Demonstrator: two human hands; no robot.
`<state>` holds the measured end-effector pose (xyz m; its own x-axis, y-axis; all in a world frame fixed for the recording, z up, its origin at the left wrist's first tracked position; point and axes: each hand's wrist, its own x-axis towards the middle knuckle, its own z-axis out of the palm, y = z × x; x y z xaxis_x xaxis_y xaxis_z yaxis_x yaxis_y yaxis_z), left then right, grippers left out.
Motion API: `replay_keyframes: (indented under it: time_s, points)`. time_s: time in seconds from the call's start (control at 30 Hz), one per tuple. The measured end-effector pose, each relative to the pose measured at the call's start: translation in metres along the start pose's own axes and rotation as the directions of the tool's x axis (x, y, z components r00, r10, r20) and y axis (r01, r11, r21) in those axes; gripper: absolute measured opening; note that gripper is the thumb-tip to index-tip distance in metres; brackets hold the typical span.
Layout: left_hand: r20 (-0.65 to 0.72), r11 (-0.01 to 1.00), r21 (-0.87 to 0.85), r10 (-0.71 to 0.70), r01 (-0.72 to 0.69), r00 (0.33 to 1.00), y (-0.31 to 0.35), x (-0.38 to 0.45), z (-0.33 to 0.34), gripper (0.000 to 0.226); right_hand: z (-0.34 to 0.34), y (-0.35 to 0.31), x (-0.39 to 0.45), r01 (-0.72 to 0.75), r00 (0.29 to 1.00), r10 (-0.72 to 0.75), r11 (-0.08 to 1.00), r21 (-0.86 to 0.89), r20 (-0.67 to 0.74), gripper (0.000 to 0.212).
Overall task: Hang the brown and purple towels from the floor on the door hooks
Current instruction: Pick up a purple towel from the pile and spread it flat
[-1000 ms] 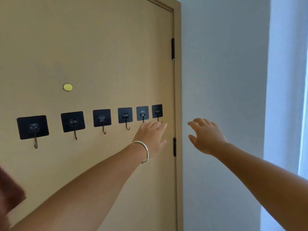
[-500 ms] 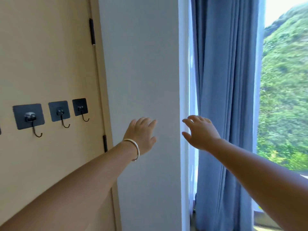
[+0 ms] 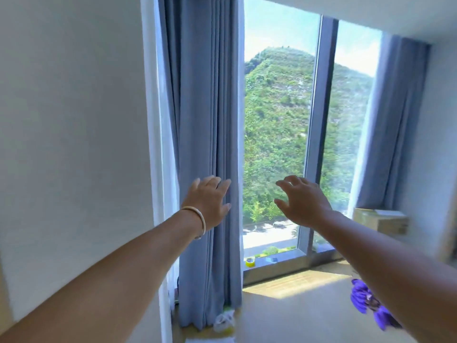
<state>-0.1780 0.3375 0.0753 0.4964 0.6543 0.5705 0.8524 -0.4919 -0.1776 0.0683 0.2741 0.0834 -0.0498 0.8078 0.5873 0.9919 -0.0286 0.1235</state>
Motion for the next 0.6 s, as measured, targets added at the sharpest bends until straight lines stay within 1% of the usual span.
replay_keyframes:
  time_s: [0.17, 0.33, 0.47, 0.6]
  points:
    - [-0.026, 0.986, -0.085, 0.142, -0.144, 0.989, 0.081, 0.044, 0.008, 0.066, -0.021, 0.076, -0.045, -0.148, 0.989, 0.15, 0.986, -0.075, 0.017, 0.053]
    - [-0.071, 0.949, -0.166, 0.259, -0.268, 0.963, 0.167, 0.085, 0.013, 0.064, -0.038, 0.152, -0.095, -0.281, 0.959, 0.283, 0.953, -0.115, 0.002, 0.048]
    - [-0.104, 0.899, -0.207, 0.371, -0.386, 0.923, 0.247, 0.108, 0.019, 0.063, -0.051, 0.212, -0.141, -0.4, 0.916, 0.401, 0.905, -0.149, -0.02, 0.042]
    - [-0.154, 0.833, -0.249, 0.47, -0.494, 0.869, 0.331, 0.126, 0.02, 0.062, -0.063, 0.268, -0.188, -0.495, 0.864, 0.503, 0.839, -0.225, -0.023, 0.04]
